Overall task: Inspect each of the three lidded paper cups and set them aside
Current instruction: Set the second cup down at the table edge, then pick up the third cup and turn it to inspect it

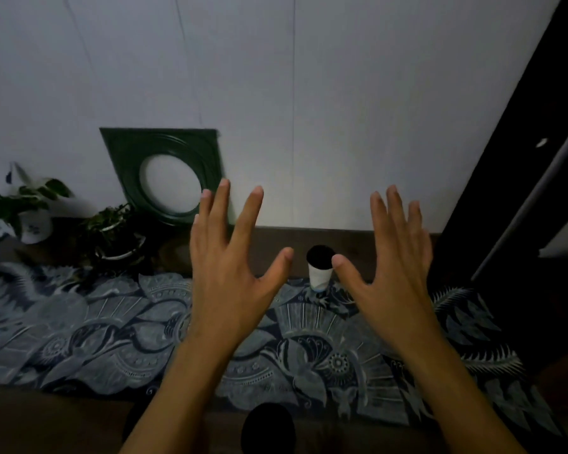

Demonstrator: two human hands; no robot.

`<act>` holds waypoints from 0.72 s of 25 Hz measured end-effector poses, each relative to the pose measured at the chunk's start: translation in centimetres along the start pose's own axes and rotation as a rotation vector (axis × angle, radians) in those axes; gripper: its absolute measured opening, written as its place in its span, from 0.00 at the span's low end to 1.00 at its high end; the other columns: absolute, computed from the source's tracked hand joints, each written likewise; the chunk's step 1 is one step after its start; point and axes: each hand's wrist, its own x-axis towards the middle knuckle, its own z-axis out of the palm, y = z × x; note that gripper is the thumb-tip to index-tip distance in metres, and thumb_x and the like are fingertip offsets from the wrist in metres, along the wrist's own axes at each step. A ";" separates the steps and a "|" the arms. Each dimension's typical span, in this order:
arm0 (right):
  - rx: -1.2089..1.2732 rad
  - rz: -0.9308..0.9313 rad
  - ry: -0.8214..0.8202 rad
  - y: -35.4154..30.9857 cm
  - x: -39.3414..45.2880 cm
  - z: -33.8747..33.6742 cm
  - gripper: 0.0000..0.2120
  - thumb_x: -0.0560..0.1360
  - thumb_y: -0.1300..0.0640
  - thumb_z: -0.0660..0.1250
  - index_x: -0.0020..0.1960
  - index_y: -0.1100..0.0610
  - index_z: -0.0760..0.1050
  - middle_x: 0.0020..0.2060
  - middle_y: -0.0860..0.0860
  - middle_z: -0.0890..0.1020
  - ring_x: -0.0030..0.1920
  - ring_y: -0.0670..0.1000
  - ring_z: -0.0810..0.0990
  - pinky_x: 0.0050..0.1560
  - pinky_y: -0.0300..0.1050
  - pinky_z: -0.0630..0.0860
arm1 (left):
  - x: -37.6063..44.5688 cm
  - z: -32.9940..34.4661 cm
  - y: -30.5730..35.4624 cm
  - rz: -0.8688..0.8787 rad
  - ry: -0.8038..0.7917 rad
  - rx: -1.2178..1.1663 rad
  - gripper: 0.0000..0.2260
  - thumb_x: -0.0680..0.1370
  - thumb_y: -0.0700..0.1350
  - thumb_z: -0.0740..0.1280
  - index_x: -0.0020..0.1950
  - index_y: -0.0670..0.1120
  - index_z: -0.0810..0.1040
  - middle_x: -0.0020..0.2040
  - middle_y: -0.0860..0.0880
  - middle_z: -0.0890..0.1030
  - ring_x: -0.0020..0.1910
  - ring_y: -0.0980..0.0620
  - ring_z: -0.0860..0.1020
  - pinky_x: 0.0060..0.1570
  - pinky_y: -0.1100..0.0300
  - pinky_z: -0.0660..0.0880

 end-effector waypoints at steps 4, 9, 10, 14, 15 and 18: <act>0.019 0.071 -0.057 2.5 0.6 1.8 0.41 0.74 0.35 0.57 0.78 0.43 0.38 0.80 0.45 0.39 0.79 0.51 0.35 0.76 0.57 0.37 | 0.4 3.6 -0.5 -0.017 -0.062 0.016 0.34 0.76 0.60 0.64 0.79 0.52 0.61 0.82 0.42 0.55 0.81 0.42 0.50 0.76 0.38 0.55; 0.060 0.223 -0.166 8.0 0.5 7.0 0.43 0.75 0.36 0.60 0.79 0.46 0.39 0.79 0.45 0.40 0.79 0.51 0.36 0.76 0.56 0.38 | -0.1 11.1 -3.0 -0.073 -0.219 0.054 0.34 0.76 0.63 0.63 0.79 0.53 0.60 0.82 0.42 0.56 0.81 0.43 0.51 0.76 0.38 0.57; 0.089 0.265 -0.194 9.2 0.7 8.2 0.43 0.76 0.37 0.62 0.79 0.46 0.40 0.79 0.45 0.40 0.79 0.51 0.37 0.76 0.57 0.40 | -0.2 12.7 -3.6 -0.088 -0.253 0.060 0.34 0.76 0.63 0.62 0.80 0.53 0.60 0.82 0.42 0.56 0.81 0.43 0.51 0.76 0.39 0.57; 0.311 0.433 -0.295 13.9 0.9 13.8 0.43 0.75 0.41 0.66 0.79 0.45 0.42 0.80 0.45 0.43 0.79 0.51 0.41 0.77 0.61 0.49 | 0.0 19.2 -5.4 -0.134 -0.396 0.060 0.33 0.77 0.63 0.63 0.80 0.54 0.59 0.83 0.44 0.54 0.82 0.45 0.49 0.77 0.45 0.54; 0.367 0.475 -0.321 15.2 0.9 15.5 0.44 0.75 0.42 0.67 0.79 0.46 0.42 0.80 0.46 0.44 0.80 0.51 0.43 0.76 0.62 0.52 | 0.0 21.1 -5.9 -0.137 -0.426 0.059 0.33 0.77 0.62 0.63 0.80 0.55 0.59 0.83 0.44 0.54 0.82 0.45 0.50 0.77 0.45 0.54; 0.523 0.602 -0.397 18.2 0.9 20.6 0.44 0.74 0.46 0.70 0.79 0.48 0.44 0.80 0.49 0.48 0.79 0.53 0.51 0.75 0.60 0.58 | 0.4 26.5 -7.3 -0.157 -0.552 0.055 0.32 0.77 0.63 0.62 0.79 0.55 0.59 0.82 0.44 0.55 0.81 0.44 0.50 0.77 0.43 0.56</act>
